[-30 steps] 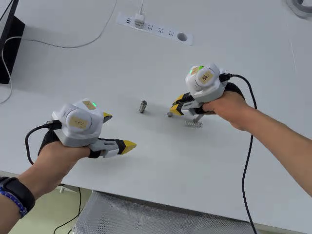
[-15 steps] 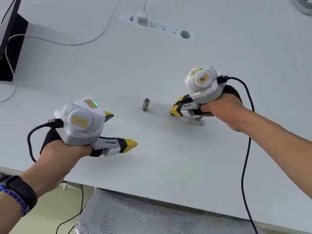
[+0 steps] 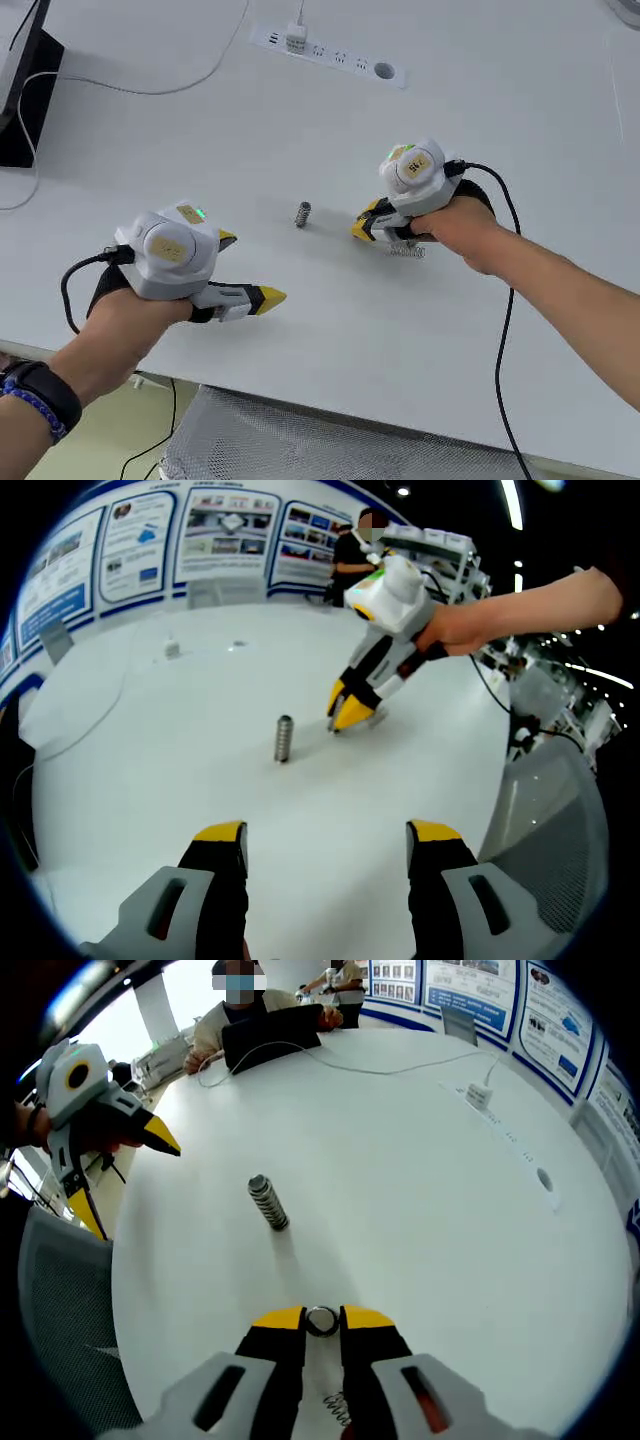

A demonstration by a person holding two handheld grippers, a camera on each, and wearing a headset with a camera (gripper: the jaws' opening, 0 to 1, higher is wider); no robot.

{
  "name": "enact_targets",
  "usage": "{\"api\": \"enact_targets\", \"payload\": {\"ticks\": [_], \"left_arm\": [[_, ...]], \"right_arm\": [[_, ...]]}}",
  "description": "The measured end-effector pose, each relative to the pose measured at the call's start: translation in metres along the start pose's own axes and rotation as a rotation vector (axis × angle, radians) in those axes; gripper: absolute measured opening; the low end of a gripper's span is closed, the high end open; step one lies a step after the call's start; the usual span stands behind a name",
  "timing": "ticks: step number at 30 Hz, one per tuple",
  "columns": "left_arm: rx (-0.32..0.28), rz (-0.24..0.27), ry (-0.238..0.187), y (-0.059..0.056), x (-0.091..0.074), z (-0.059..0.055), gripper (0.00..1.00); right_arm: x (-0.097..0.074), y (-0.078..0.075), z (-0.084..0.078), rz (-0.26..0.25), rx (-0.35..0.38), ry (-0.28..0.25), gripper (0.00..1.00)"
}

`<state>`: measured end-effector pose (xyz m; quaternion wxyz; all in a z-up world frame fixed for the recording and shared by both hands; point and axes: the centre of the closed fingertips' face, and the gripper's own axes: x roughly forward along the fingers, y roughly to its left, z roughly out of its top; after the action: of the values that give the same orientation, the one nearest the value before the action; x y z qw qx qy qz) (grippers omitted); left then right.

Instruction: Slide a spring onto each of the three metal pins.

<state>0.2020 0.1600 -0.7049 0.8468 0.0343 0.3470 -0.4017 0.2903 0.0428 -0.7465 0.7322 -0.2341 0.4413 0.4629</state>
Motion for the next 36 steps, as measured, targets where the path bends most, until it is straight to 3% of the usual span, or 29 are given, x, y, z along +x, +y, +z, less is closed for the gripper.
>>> {"api": "enact_targets", "payload": {"ticks": [8, 16, 28, 36], "left_arm": [[-0.005, -0.002, -0.003, -0.002, 0.001, -0.001, 0.66], [-0.008, -0.004, -0.001, -0.008, 0.001, -0.004, 0.66], [-0.012, -0.012, -0.002, -0.017, -0.001, -0.008, 0.66], [-0.017, -0.016, 0.001, -0.023, -0.002, -0.011, 0.65]], "right_arm": [[-0.006, 0.003, -0.004, -0.012, -0.004, -0.004, 0.23], [-0.013, -0.003, -0.014, -0.05, 0.055, -0.033, 0.31], [-0.022, 0.008, -0.021, -0.071, 0.166, -0.08, 0.39], [-0.025, 0.027, -0.035, -0.068, 0.214, -0.102, 0.43]]}}
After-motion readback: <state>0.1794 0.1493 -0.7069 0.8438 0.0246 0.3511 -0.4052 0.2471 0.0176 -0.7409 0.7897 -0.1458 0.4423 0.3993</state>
